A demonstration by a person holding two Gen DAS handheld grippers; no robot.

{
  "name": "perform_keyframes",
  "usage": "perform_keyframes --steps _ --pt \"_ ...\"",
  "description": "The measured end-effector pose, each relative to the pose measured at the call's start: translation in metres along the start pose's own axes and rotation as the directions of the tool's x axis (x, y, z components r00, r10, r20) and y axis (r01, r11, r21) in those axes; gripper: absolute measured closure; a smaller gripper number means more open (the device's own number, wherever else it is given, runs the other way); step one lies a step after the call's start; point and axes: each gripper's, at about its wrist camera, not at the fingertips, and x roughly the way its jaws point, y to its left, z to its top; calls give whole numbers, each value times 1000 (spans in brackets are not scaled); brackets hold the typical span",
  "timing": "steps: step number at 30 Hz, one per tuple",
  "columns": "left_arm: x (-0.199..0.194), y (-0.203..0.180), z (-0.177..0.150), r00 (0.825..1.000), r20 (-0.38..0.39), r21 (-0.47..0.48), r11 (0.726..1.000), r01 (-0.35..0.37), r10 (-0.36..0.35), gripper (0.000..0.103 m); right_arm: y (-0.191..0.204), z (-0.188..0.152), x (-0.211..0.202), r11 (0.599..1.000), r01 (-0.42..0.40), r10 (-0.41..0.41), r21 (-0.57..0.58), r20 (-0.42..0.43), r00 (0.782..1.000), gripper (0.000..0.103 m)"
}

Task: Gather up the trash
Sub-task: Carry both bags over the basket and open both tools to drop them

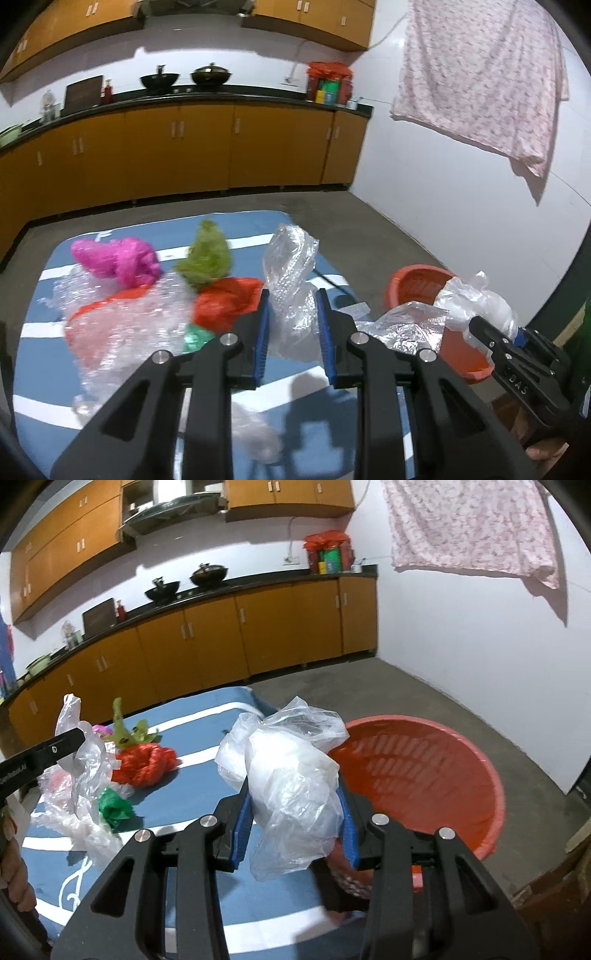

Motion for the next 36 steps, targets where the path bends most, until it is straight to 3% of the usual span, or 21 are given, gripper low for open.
perform_keyframes --steps 20,36 --pt "72 -129 -5 982 -76 153 971 183 -173 78 -88 6 -4 971 185 -191 154 22 981 62" --pt "134 -173 -13 960 -155 184 948 260 -233 78 -116 9 25 946 241 -249 217 10 968 62"
